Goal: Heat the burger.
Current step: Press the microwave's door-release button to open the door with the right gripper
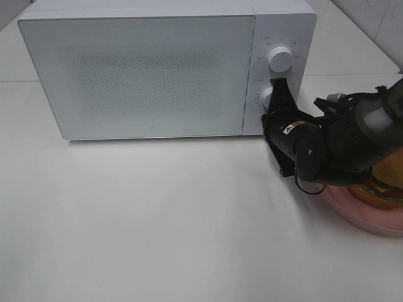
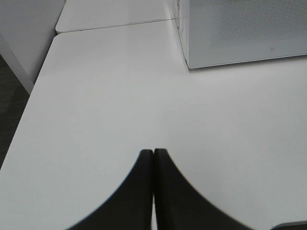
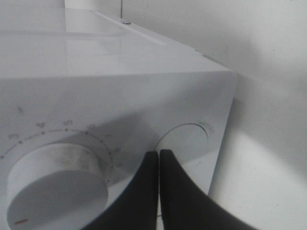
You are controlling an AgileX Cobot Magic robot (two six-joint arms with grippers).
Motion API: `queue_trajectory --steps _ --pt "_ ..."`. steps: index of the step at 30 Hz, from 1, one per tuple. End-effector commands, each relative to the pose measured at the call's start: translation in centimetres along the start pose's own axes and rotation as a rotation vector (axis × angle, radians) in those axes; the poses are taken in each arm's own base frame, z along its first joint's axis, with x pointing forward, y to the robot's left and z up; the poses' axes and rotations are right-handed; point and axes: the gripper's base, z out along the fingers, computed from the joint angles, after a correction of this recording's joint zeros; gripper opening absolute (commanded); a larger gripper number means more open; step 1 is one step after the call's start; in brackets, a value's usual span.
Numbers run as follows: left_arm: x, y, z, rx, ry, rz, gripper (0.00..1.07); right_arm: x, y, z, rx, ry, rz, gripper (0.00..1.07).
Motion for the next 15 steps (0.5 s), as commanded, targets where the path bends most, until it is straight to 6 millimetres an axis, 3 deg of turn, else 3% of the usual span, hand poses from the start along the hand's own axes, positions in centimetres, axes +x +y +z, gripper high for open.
queue_trajectory --steps 1,15 --pt "0.08 -0.08 -0.18 0.006 -0.032 -0.004 0.00 0.05 0.78 0.26 -0.032 -0.002 -0.043 0.00" --pt "0.08 -0.08 -0.18 0.006 -0.032 -0.004 0.00 -0.10 0.76 0.34 -0.016 -0.021 -0.054 0.00"
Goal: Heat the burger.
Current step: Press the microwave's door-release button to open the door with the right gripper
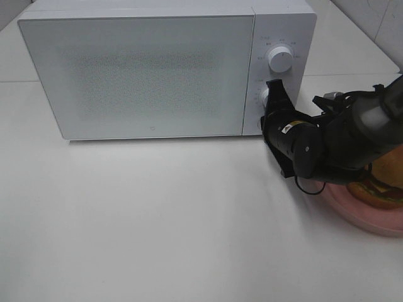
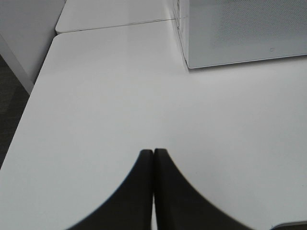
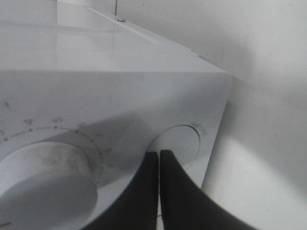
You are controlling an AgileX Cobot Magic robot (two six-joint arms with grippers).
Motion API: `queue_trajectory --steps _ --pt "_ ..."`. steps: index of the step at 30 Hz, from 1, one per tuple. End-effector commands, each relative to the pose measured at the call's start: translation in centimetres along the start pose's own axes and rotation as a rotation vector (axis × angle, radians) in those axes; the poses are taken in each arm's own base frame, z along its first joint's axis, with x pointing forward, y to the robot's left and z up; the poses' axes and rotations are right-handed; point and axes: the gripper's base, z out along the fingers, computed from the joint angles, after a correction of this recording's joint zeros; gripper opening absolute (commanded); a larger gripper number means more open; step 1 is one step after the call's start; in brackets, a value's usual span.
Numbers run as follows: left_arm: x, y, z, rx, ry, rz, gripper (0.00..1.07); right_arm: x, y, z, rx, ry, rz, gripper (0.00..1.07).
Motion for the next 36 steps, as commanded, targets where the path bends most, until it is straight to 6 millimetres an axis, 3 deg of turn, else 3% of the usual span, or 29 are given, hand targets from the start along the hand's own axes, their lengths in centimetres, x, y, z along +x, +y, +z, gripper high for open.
queue_trajectory --steps 1,19,36 --pt "0.1 -0.1 -0.2 0.006 -0.032 -0.004 0.00 -0.2 0.8 0.1 -0.041 -0.017 -0.010 0.00" --pt "0.1 -0.1 -0.2 0.006 -0.032 -0.004 0.00 0.4 1.6 1.4 -0.073 -0.006 -0.019 0.00" --pt "0.1 -0.1 -0.2 0.006 -0.032 -0.004 0.00 -1.2 1.8 2.4 -0.124 -0.087 0.016 0.00"
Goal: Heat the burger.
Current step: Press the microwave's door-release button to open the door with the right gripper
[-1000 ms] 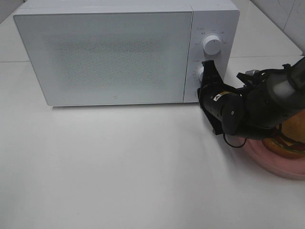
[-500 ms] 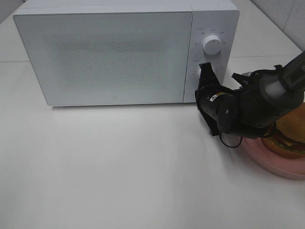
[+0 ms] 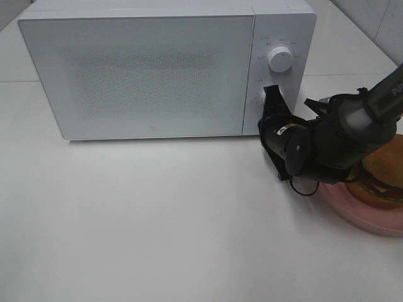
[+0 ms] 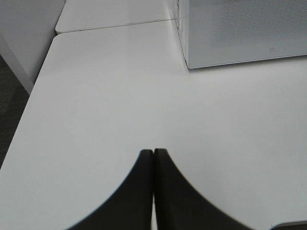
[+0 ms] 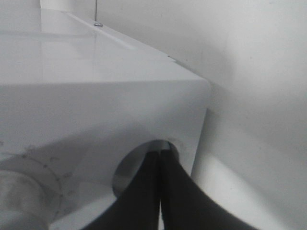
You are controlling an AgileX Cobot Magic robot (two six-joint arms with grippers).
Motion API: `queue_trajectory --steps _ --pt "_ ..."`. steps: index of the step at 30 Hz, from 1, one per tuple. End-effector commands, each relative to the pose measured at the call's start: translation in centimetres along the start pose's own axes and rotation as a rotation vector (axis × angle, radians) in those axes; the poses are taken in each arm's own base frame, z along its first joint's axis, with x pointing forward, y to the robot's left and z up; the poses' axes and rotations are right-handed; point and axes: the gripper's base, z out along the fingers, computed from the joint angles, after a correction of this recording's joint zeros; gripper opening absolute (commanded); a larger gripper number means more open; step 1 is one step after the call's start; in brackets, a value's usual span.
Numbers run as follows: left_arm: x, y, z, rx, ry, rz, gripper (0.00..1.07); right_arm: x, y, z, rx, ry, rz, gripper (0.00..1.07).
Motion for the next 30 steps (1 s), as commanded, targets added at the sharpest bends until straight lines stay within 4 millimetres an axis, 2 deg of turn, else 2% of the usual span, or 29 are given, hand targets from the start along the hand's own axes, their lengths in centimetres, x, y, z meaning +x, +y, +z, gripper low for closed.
queue_trajectory --steps 1,11,20,30 --pt "0.1 -0.1 -0.2 0.006 -0.032 -0.004 0.00 -1.2 2.5 0.6 -0.162 -0.063 0.003 0.00" --pt "0.1 -0.1 -0.2 0.006 -0.032 -0.004 0.00 -1.3 3.7 1.2 -0.201 -0.061 0.016 0.00" --pt "0.1 -0.1 -0.2 0.006 -0.032 -0.004 0.00 -1.2 3.3 1.2 -0.165 -0.045 0.012 0.00" --pt "0.1 -0.1 -0.2 0.006 -0.032 -0.004 0.00 -1.4 2.8 -1.1 -0.130 0.008 -0.062 0.00"
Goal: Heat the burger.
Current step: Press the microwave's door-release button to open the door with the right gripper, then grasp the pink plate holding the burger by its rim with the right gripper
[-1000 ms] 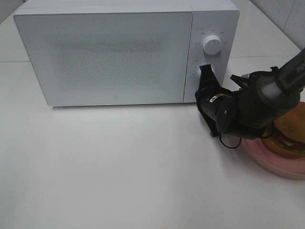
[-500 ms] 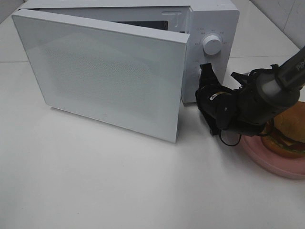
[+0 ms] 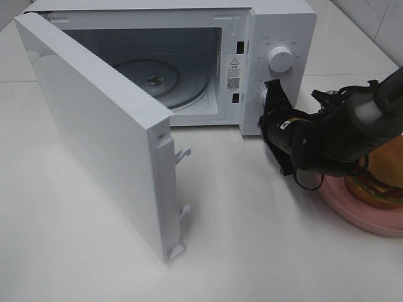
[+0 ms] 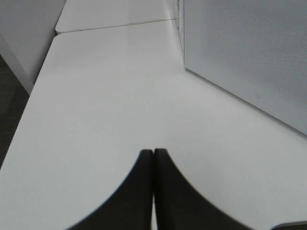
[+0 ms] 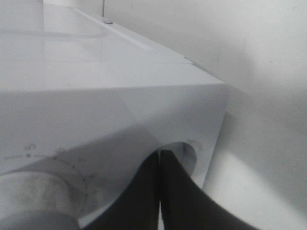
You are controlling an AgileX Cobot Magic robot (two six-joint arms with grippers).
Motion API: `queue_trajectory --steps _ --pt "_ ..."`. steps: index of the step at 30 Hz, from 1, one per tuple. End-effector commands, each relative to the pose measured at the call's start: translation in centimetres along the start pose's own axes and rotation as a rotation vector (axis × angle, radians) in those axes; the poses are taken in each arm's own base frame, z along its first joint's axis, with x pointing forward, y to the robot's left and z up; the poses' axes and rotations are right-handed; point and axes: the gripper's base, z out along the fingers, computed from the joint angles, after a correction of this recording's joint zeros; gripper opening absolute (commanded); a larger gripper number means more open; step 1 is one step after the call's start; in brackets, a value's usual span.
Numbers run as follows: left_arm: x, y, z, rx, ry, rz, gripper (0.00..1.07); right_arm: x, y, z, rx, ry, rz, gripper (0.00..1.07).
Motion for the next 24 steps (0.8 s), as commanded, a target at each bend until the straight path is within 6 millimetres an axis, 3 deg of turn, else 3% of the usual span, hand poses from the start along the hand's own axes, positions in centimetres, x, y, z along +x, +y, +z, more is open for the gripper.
queue_trajectory --steps 1,10,15,18,24 --pt "0.1 -0.1 -0.2 0.006 -0.032 -0.004 0.00 -0.8 1.6 -1.3 -0.117 -0.003 -0.070 0.00" --pt "0.1 -0.1 -0.2 0.006 -0.032 -0.004 0.00 -1.1 0.9 -3.6 -0.125 0.035 -0.128 0.01" --pt "0.1 -0.1 -0.2 0.006 -0.032 -0.004 0.00 0.1 1.8 -4.6 -0.252 0.172 -0.296 0.02" --pt "0.1 -0.1 -0.2 0.006 -0.032 -0.004 0.00 0.3 1.9 -4.7 -0.265 0.185 -0.315 0.02" --pt "0.1 -0.1 -0.2 0.006 -0.032 -0.004 0.00 1.2 2.3 -5.1 -0.371 0.245 -0.541 0.03"
